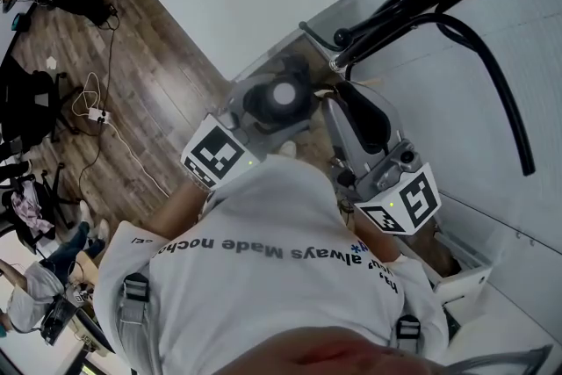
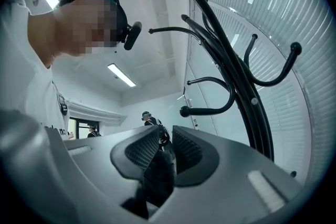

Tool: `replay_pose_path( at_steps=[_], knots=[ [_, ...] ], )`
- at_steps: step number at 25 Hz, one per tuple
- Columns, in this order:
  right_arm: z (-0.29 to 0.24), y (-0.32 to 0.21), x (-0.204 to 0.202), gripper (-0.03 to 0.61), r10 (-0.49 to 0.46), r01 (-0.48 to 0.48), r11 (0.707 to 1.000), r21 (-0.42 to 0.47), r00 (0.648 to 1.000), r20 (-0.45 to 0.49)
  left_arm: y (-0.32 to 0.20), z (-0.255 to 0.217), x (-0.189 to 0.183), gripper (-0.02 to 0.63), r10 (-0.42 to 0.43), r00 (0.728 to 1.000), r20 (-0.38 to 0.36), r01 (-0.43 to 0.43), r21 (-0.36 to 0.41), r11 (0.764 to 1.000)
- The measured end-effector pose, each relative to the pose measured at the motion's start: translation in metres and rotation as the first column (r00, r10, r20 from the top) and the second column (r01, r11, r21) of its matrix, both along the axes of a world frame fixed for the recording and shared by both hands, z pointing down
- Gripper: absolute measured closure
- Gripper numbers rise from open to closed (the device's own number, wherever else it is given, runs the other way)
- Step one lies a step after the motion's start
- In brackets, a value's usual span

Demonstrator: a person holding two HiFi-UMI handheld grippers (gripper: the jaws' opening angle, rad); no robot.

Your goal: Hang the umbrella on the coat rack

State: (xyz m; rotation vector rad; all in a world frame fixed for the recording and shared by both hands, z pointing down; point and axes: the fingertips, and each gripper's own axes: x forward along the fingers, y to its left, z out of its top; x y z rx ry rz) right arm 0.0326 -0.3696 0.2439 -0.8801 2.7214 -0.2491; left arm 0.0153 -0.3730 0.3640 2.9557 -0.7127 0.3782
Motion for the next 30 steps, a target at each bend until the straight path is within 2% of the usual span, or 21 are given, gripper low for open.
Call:
replay_pose_path(
  at_steps=[6, 8, 15, 19, 30],
  knots=[
    [0.005, -0.003, 0.004, 0.55, 0.023, -0.023, 1.0, 0.008, 0.999, -0.03, 0.0, 0.001, 0.005, 0.33, 0.015, 1.0, 0.006, -0.015, 0.003, 1.0],
    [0.002, -0.004, 0.006, 0.569, 0.055, -0.054, 0.998, 0.036, 0.997, -0.053, 0.0, 0.001, 0.006, 0.33, 0.02, 1.0, 0.012, -0.02, 0.006, 1.0],
    [-0.026, -0.008, 0.012, 0.571, 0.173, -0.153, 0.973, 0.174, 0.979, -0.11, -0.015, -0.009, 0.003, 0.33, -0.002, 1.0, 0.027, 0.002, 0.014, 1.0],
    [-0.034, -0.017, 0.011, 0.572, 0.208, -0.179, 0.961, 0.209, 0.97, -0.125, -0.031, -0.016, 0.003, 0.33, -0.018, 0.999, 0.037, 0.018, 0.017, 1.0],
    [-0.037, -0.045, 0.014, 0.571, 0.371, -0.293, 0.909, 0.296, 0.892, -0.258, -0.059, -0.013, 0.008, 0.33, -0.03, 0.997, 0.068, 0.032, -0.027, 0.999]
  ],
)
